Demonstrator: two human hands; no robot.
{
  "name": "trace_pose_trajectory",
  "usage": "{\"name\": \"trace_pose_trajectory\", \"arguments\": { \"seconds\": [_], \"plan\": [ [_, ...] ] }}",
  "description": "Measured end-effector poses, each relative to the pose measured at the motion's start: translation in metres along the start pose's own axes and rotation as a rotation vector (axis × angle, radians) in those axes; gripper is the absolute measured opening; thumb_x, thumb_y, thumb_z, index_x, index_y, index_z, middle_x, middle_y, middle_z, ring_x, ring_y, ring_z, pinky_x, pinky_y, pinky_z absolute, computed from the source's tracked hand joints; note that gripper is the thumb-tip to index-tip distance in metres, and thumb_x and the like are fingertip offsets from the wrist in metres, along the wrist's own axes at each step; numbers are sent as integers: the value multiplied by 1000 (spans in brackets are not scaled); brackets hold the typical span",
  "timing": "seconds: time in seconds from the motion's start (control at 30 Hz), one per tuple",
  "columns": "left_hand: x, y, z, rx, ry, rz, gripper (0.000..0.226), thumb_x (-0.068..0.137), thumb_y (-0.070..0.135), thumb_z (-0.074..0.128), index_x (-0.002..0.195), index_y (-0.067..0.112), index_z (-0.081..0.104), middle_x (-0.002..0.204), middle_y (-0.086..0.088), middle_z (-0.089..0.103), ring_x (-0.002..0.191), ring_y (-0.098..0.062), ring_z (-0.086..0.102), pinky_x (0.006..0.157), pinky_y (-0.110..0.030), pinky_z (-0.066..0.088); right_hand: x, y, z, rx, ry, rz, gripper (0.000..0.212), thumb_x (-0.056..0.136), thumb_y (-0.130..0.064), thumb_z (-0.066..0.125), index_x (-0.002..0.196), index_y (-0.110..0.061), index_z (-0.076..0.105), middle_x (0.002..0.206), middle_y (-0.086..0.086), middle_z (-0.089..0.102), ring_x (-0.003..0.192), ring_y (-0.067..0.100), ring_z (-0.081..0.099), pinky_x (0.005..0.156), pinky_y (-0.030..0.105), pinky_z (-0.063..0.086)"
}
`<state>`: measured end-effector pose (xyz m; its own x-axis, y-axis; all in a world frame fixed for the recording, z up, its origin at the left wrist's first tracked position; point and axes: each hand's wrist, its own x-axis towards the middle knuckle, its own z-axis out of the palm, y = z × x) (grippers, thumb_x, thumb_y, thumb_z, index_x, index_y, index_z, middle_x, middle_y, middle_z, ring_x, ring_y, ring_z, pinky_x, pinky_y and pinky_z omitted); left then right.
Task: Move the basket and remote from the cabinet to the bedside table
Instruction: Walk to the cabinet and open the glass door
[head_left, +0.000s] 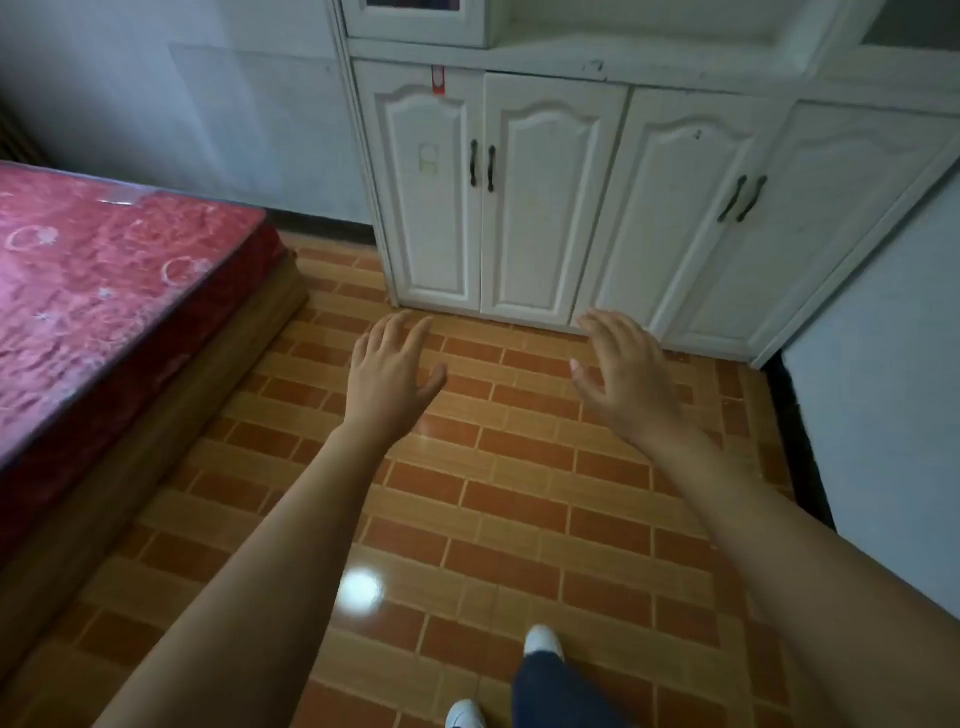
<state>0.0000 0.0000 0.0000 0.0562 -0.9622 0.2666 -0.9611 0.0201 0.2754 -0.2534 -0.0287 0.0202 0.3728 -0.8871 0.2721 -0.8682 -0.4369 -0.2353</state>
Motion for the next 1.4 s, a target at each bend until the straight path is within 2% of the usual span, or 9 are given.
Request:
{"name": "trace_pose_trajectory", "arguments": {
  "seconds": [0.1,0.3,0.53,0.87,1.17,1.4],
  "plan": [
    [23,-2,3,39,39,24,56,88,43,47,137,21,32,146,-10,34,136,-27,25,112,-44,20,17,8,2,-23,31,-16,58,86,-43,29,129,-8,44,135,15,49,129,31,40,109,45,28],
    [77,-2,22,80,12,83,57,89,43,46,139,20,30,147,-9,32,137,-26,24,112,-43,18,68,38,18,-33,27,-41,60,85,-45,27,132,-10,42,138,12,46,132,30,37,110,46,26],
    [168,9,50,49,-14,36,54,89,41,47,137,21,33,144,-8,36,135,-25,26,111,-43,22,159,85,31,2,19,-56,58,87,-43,28,133,-11,40,140,11,44,133,29,35,111,45,23],
    [273,8,67,13,43,-77,54,89,39,48,137,21,32,147,-10,33,137,-28,24,112,-44,19,273,134,41,35,22,-103,61,84,-45,27,134,-11,40,141,12,43,134,29,34,111,44,21],
    [383,-22,99,-2,67,-45,52,90,40,46,136,19,34,144,-10,35,134,-27,29,110,-46,24,379,163,67,7,50,-100,59,85,-42,29,133,-10,41,140,12,44,133,29,35,110,44,24],
    [492,-62,112,-2,67,-21,53,90,41,46,137,21,33,145,-9,34,135,-27,27,111,-46,22,486,170,91,0,37,-83,61,85,-44,27,135,-11,38,143,11,41,135,28,32,111,42,22]
  ]
}}
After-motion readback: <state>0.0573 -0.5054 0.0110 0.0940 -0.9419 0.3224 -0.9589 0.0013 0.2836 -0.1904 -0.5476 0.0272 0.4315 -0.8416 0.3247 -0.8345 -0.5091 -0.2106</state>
